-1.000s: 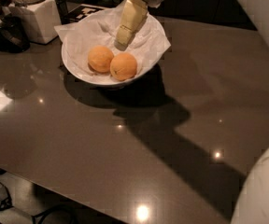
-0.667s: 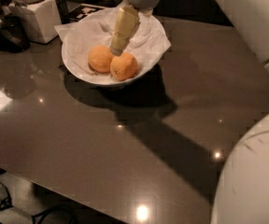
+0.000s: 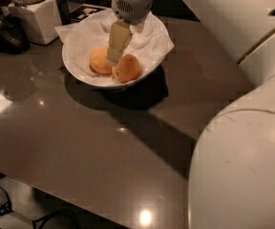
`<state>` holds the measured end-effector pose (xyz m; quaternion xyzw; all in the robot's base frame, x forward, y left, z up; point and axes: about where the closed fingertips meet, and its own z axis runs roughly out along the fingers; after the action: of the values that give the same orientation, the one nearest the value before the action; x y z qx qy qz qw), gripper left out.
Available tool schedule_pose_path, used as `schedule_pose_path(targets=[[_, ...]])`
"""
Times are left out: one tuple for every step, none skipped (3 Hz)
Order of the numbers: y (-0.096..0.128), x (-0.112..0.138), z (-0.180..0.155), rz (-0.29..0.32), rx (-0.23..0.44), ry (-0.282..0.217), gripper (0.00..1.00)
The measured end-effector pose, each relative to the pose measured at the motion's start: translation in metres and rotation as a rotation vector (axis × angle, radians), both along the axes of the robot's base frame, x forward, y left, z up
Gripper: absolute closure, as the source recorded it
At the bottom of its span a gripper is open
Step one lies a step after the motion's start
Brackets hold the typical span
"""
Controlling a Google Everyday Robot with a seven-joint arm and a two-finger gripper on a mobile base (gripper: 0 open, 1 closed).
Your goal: Pick orange from white bowl
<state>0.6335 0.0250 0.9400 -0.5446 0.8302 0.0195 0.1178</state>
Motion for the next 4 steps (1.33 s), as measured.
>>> schedule_pose_path(targets=[[0.007,0.009,-0.015,0.003,-0.012,0.03,0.15],[0.009,0.018,-0.029,-0.006,-0.022,0.051,0.17],[0.007,0.025,-0.042,-0.017,-0.029,0.077,0.2],[0.006,0.027,-0.052,-0.023,-0.028,0.1,0.22]])
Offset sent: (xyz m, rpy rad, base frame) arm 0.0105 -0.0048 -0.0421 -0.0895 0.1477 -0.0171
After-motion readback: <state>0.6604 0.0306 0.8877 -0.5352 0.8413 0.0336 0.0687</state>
